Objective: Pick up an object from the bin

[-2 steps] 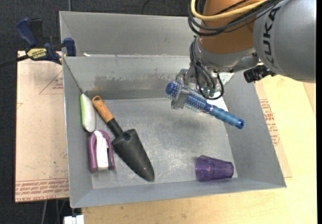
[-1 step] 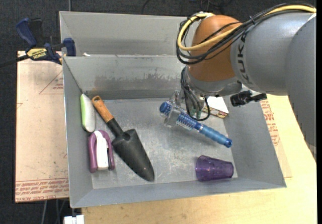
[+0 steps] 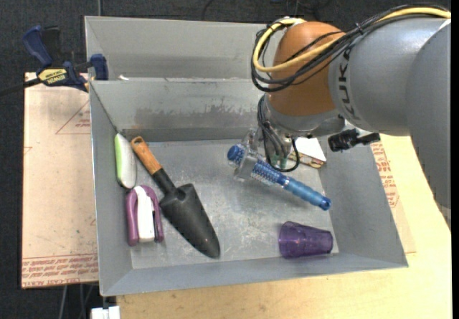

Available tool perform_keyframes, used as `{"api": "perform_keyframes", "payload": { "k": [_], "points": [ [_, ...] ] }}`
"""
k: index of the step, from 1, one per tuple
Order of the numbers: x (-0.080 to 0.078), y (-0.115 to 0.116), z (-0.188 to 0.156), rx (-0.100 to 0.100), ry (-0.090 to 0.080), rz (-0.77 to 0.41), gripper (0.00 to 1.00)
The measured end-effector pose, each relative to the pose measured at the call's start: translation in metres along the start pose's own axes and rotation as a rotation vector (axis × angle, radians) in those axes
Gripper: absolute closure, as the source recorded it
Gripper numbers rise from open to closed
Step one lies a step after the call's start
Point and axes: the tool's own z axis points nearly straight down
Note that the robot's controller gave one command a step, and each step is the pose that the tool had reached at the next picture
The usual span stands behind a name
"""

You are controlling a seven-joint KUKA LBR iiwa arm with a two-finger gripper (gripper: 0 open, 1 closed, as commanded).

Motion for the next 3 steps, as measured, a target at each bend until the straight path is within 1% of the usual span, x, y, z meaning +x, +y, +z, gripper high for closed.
{"api": "perform_keyframes", "payload": {
  "k": [1, 2, 3],
  "points": [
    [-0.013, -0.001, 0.005, -0.001, -0.001, 0.074, 1.00],
    [-0.037, -0.009, 0.071, 0.002, 0.005, 0.188, 1.00],
    [-0.043, -0.087, 0.041, -0.004, 0.001, 0.348, 1.00]
  ]
}}
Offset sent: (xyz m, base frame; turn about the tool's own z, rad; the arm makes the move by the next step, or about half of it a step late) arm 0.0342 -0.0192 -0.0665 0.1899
